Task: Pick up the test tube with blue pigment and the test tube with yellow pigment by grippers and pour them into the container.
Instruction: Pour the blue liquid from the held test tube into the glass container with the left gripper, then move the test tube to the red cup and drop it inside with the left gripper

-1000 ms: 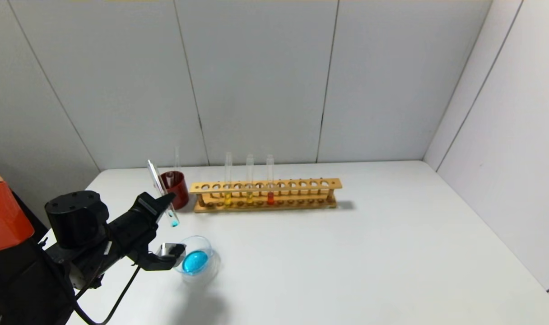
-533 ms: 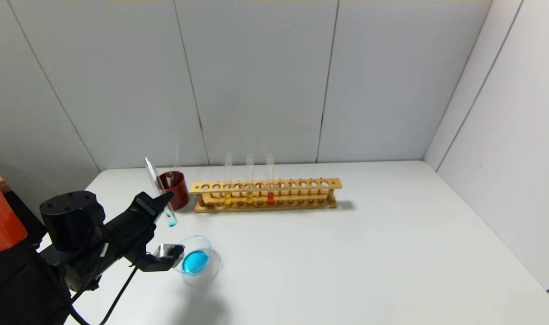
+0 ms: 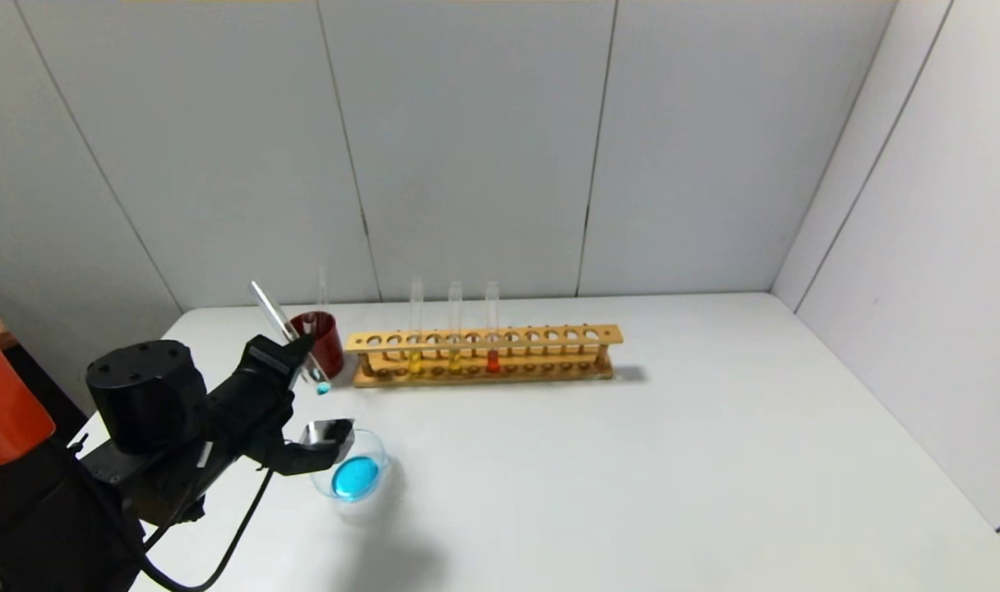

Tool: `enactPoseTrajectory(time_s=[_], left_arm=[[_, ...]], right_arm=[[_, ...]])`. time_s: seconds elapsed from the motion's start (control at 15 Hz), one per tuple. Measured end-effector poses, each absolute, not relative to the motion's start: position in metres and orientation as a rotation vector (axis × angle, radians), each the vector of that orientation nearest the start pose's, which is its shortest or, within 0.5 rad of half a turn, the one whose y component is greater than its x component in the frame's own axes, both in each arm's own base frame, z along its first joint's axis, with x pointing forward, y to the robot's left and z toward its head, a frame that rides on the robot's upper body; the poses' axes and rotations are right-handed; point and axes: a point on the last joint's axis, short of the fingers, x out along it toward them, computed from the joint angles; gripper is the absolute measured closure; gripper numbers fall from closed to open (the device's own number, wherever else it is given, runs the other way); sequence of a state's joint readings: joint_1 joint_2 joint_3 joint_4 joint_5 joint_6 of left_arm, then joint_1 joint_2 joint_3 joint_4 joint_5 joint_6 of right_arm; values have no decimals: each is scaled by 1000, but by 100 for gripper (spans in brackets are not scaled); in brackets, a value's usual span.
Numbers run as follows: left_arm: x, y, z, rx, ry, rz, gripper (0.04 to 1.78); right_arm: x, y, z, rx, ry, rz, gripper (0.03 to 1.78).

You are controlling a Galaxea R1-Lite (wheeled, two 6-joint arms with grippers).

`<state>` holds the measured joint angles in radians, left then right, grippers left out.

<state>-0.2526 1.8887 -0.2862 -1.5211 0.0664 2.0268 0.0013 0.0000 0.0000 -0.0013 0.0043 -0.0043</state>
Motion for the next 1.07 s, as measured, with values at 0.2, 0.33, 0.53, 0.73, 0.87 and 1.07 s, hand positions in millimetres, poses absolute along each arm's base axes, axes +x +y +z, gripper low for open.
enactPoseTrajectory(time_s=[0.2,0.33,0.53,0.73,0.87,1.07], left_arm=[[253,-96,121,1839,-71,-33,151],[257,-111,141,1668,-60,98,151],[263,-117,157,1409,-32,228,151],[266,-116,163,1106,20,355,151],[270,-116,164,905,7,396,151],[279,-113,168,622,-53,422,151]], right_arm=[[-23,0,76,-4,-1,6,6],[-23,0,76,-4,-1,5,6],[-23,0,76,-4,-1,5,6],[-23,0,76,-4,-1,6,6],[-23,0,76,-4,-1,6,6],[-23,0,76,-4,-1,6,6]])
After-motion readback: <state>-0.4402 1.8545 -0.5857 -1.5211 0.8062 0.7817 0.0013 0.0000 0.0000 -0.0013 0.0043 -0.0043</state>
